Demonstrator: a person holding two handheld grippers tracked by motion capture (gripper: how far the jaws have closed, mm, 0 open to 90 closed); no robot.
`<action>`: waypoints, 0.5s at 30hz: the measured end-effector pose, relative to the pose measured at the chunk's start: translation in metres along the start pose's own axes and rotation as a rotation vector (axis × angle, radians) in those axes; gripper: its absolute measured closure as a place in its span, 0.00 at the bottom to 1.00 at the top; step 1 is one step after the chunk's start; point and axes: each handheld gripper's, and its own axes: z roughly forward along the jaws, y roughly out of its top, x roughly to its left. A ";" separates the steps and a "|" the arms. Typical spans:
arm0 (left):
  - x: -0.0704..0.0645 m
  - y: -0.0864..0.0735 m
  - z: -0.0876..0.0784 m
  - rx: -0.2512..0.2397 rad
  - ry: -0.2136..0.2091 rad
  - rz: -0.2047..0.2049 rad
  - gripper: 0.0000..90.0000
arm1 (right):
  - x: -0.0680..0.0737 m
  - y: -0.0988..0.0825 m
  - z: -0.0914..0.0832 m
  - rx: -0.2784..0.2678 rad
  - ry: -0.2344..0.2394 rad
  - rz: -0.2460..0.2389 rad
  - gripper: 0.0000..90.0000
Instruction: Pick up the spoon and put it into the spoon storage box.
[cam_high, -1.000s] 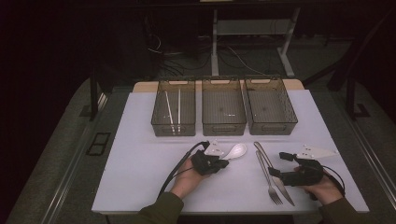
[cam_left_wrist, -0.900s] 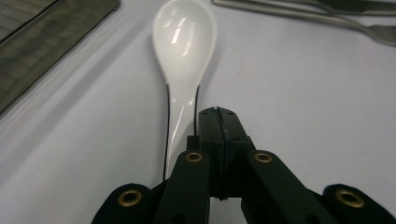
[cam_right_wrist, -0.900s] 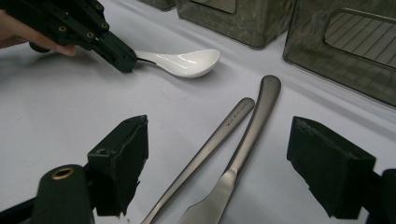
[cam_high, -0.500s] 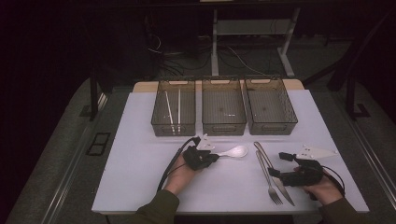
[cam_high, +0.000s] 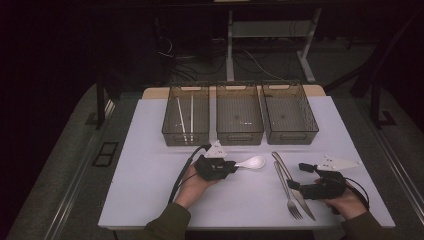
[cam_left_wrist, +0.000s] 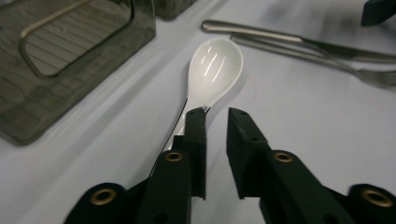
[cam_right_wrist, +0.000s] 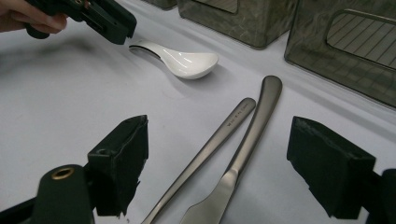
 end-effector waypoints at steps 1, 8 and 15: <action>0.001 0.001 0.000 0.002 -0.001 0.002 0.77 | 0.000 0.000 0.000 0.000 -0.001 0.001 0.23; 0.007 0.022 -0.001 -0.045 -0.032 -0.002 0.62 | -0.001 0.000 0.000 -0.002 -0.002 0.004 0.23; 0.009 0.047 0.008 -0.081 -0.062 0.006 0.51 | -0.002 0.000 -0.002 -0.006 -0.004 0.008 0.23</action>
